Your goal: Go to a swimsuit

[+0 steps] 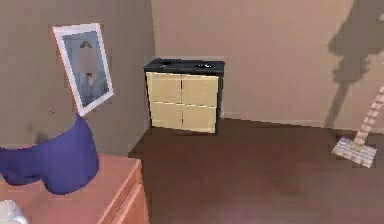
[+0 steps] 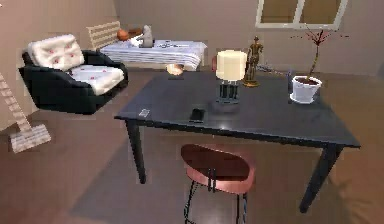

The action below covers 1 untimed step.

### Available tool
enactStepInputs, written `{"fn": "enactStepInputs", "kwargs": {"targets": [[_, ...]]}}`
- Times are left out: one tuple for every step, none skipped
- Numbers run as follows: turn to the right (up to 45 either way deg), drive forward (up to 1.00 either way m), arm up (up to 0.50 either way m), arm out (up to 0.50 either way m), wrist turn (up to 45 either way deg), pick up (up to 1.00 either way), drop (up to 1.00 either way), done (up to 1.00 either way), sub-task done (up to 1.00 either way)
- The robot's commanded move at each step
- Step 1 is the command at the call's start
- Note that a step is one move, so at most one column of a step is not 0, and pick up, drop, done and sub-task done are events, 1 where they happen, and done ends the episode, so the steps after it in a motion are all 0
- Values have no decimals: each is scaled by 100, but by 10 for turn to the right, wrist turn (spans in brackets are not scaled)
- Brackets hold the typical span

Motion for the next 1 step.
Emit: {"fn": "enactStepInputs", "kwargs": {"targets": [[-390,0,0,0,0,0,0,0,0]]}}
